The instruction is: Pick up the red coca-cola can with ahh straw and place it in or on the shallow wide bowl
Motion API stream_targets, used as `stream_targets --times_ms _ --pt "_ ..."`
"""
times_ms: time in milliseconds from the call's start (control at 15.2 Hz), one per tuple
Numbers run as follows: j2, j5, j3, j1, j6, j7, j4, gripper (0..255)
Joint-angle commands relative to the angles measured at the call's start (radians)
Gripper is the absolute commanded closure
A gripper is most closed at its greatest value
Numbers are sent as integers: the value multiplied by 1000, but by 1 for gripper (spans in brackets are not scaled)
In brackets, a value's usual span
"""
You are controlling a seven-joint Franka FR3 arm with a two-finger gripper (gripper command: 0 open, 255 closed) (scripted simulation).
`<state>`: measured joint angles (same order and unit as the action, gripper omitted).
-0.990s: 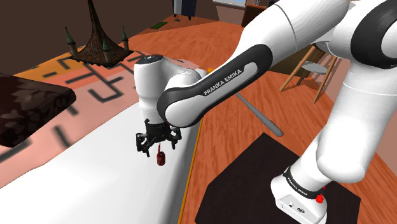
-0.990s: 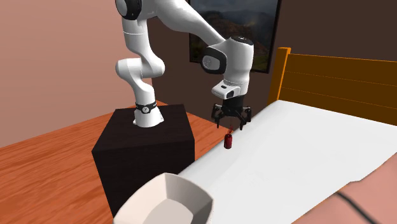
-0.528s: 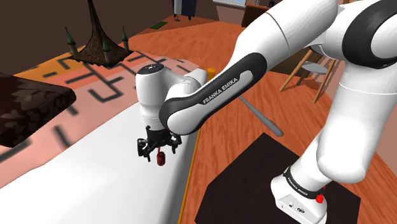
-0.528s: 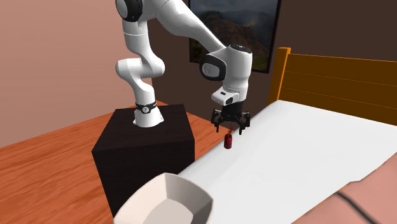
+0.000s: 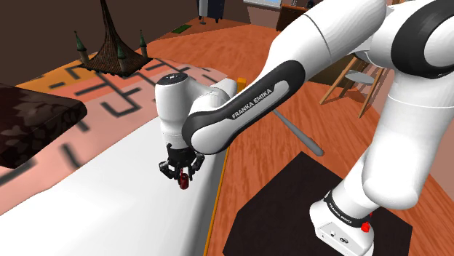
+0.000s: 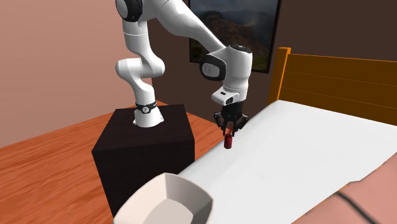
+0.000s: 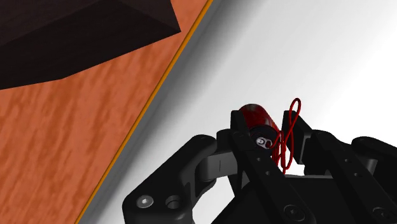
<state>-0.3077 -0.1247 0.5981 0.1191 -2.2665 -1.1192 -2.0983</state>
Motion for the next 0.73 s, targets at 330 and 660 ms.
stream_targets --times_ms 330,660 --pt "-1 0 0 0 0 0 0 255" --pt "47 35 15 -13 57 20 16 255"
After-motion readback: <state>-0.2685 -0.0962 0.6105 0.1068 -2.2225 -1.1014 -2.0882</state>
